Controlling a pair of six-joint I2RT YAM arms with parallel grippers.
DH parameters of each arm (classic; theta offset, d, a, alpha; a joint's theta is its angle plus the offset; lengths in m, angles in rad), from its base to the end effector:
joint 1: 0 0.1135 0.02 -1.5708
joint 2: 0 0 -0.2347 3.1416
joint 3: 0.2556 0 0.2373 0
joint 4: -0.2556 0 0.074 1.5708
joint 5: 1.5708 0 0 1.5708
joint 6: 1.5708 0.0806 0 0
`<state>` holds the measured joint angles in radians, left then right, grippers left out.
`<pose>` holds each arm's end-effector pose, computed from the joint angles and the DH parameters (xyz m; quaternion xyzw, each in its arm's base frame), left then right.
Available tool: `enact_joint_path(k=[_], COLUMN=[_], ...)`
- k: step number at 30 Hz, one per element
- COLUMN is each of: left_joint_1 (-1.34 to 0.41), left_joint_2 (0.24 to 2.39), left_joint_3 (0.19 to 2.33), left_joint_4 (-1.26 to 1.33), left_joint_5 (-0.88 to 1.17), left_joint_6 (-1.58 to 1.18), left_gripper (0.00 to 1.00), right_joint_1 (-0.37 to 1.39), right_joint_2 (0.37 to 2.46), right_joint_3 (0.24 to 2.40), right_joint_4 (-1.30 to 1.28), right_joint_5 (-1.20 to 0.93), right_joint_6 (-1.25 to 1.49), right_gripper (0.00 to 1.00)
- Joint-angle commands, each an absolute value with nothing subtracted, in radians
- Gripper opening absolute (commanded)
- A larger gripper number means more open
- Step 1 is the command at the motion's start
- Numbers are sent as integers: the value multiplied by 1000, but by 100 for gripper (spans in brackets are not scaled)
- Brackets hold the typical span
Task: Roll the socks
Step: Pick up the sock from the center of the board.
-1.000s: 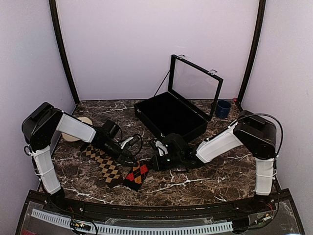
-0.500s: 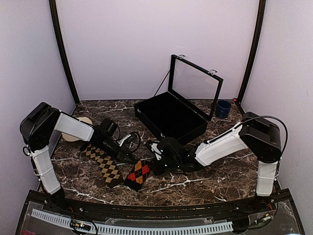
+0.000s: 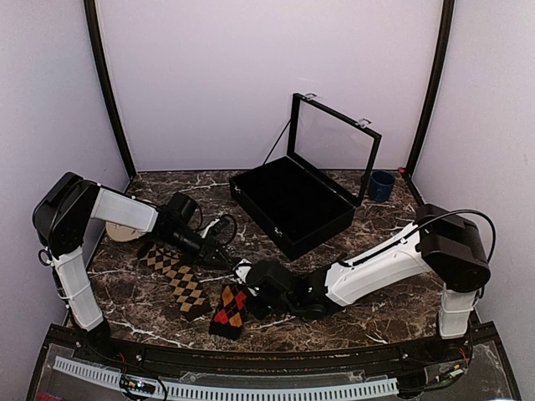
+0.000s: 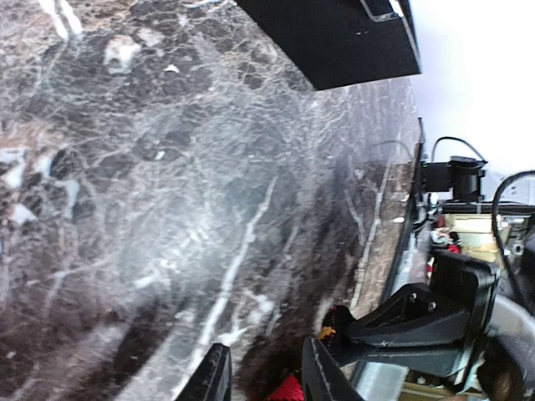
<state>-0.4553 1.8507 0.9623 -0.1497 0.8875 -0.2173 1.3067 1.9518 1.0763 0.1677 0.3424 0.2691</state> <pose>0.2775 -0.2055 0.0911 0.2156 0.8517 -0.4694 0.0877 0.1343 0.3929 0.0960 -0.3819 0.8126 0.1830 0.4004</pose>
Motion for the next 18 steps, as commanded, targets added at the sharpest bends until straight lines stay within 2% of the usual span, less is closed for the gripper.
enact_joint_path(k=[1,8,18], left_joint_1=[-455,-455,-454], left_joint_2=[1819,1808,1799], left_joint_3=[987,988,1049], left_joint_4=[-222,-229,-190], left_joint_5=[964,1016,1025], left_joint_6=[-299,-425,-572], left_gripper=[33,37,41], right_joint_1=[1342,1341,1351], right_joint_2=[1926,1922,1915], right_joint_3=[1114,1113,1014], right_joint_4=[171,236,364], right_joint_5=[640,755,772], right_joint_6=[50,-93,-204], right_gripper=[0,0,0])
